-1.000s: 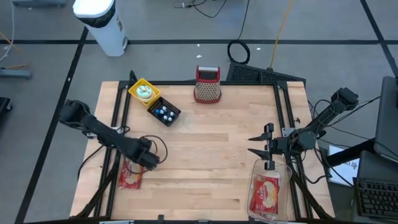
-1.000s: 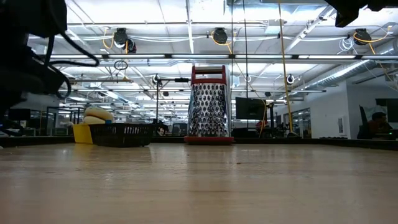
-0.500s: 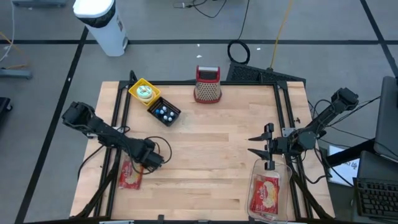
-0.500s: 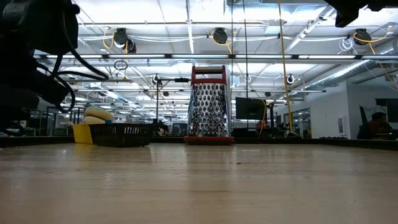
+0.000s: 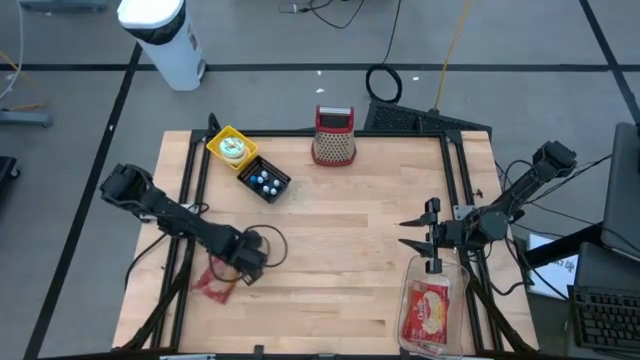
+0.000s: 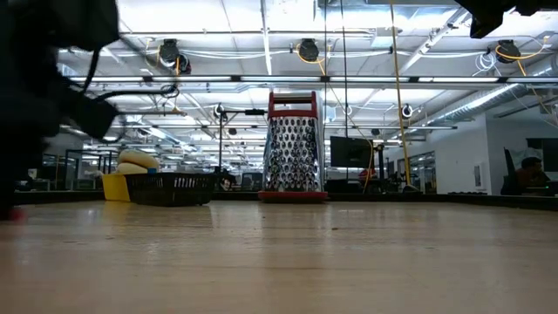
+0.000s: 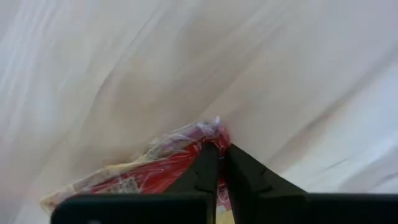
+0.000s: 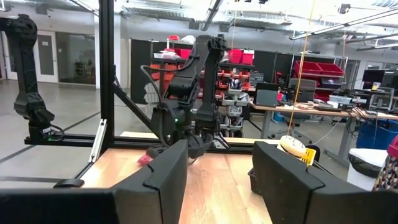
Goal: Pick & Place Food Item
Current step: Put the red popcorn bag into the transparent bin
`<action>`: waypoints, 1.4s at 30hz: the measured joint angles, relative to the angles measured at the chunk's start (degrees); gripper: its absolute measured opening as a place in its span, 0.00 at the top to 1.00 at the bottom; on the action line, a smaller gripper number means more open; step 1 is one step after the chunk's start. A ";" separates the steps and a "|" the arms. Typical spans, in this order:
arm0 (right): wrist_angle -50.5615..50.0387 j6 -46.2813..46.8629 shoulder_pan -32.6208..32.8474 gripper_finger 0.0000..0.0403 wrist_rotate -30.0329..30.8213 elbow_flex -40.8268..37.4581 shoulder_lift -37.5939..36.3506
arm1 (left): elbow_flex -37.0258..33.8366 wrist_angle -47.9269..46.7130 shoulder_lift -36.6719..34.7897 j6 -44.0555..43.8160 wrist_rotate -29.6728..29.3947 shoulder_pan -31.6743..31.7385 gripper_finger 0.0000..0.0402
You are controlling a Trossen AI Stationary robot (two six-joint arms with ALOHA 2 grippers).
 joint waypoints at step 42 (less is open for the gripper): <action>-1.26 51.41 -41.01 0.58 -36.26 9.68 35.49 | 46.14 15.42 28.01 79.34 -43.81 9.78 1.00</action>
